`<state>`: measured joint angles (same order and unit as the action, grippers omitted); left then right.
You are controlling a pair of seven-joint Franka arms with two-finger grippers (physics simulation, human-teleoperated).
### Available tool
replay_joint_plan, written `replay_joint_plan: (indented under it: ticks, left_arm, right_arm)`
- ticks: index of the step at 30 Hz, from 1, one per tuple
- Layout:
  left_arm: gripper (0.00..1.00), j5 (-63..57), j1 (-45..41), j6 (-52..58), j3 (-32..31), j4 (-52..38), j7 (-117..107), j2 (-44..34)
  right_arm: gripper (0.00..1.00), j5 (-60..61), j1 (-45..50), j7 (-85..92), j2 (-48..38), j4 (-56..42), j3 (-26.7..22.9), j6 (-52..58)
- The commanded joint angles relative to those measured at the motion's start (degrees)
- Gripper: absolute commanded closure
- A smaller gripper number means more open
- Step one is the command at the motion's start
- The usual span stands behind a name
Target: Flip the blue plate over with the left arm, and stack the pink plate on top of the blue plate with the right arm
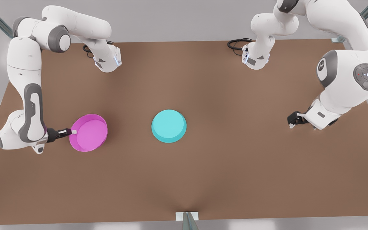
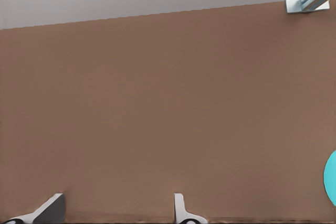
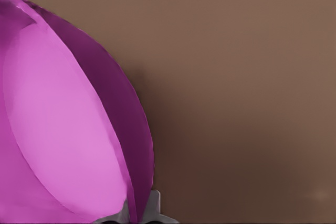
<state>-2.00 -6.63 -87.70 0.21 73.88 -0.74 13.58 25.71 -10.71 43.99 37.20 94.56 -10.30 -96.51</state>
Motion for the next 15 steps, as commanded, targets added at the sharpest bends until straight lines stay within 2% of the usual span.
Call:
replay_joint_plan:
  ticks: [1, 4, 7, 9, 15]
  left_arm:
    - [0.00, 0.32, 0.30, 1.47, 0.06, -0.05, 0.39, -0.66]
    - [0.00, 2.35, 0.30, 4.56, 3.66, 1.88, 6.63, -3.73]
    - [0.00, 2.43, 1.00, 2.27, 2.69, 5.83, 6.55, -6.64]
    - [0.00, 2.26, 3.81, 1.92, -0.47, 6.71, 6.46, -7.25]
    - [0.00, 1.91, 3.81, 1.30, -0.30, 6.28, 6.28, -6.37]
  right_arm:
    - [0.79, -0.22, 0.08, 0.04, -0.02, 0.01, 0.10, -0.08]
    - [0.79, 0.22, 0.87, -0.92, -0.20, 0.10, 0.28, -0.16]
    - [0.79, 0.22, 1.66, -1.89, -0.46, 0.36, 0.46, -0.17]
    - [0.79, 0.57, 1.75, -1.89, -0.55, 0.36, 0.46, -0.17]
    - [0.79, 1.01, 5.70, -2.42, -0.72, 0.45, 0.55, -0.17]
